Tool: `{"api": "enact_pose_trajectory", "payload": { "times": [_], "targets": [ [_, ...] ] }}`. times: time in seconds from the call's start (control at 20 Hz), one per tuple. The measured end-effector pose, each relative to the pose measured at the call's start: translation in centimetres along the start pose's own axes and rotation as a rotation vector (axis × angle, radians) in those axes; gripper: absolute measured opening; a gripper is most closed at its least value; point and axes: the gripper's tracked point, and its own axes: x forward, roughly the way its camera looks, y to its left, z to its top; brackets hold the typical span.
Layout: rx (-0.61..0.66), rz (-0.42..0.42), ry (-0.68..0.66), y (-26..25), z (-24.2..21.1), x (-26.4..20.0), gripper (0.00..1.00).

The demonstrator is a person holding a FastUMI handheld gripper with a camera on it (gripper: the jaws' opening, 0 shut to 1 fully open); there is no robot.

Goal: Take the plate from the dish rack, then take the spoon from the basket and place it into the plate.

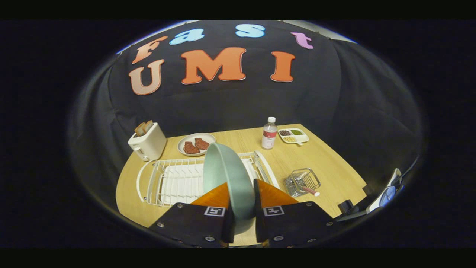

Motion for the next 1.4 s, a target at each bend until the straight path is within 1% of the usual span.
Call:
{"api": "enact_pose_trajectory", "payload": {
  "times": [0.25, 0.4, 0.55, 0.65, 0.8, 1.0, 1.2, 1.4],
  "targets": [
    [0.109, 0.052, 0.045, -1.5, -4.8, -3.7, 0.23],
    [0.179, 0.075, 0.06, -2.4, -7.3, -4.4, 0.23],
    [0.262, 0.08, 0.104, -3.5, -11.2, -4.7, 0.23],
    [0.319, 0.104, 0.125, -3.8, -13.6, -4.1, 0.23],
    [0.388, 0.103, 0.183, -4.9, -17.2, -2.9, 0.23],
    [0.525, 0.128, 0.25, -5.4, -20.9, -0.8, 0.23],
    [0.639, 0.181, 0.312, -4.5, -23.1, 0.8, 0.23],
    [0.75, 0.216, 0.332, -3.6, -23.8, 2.3, 0.23]
  ]
}}
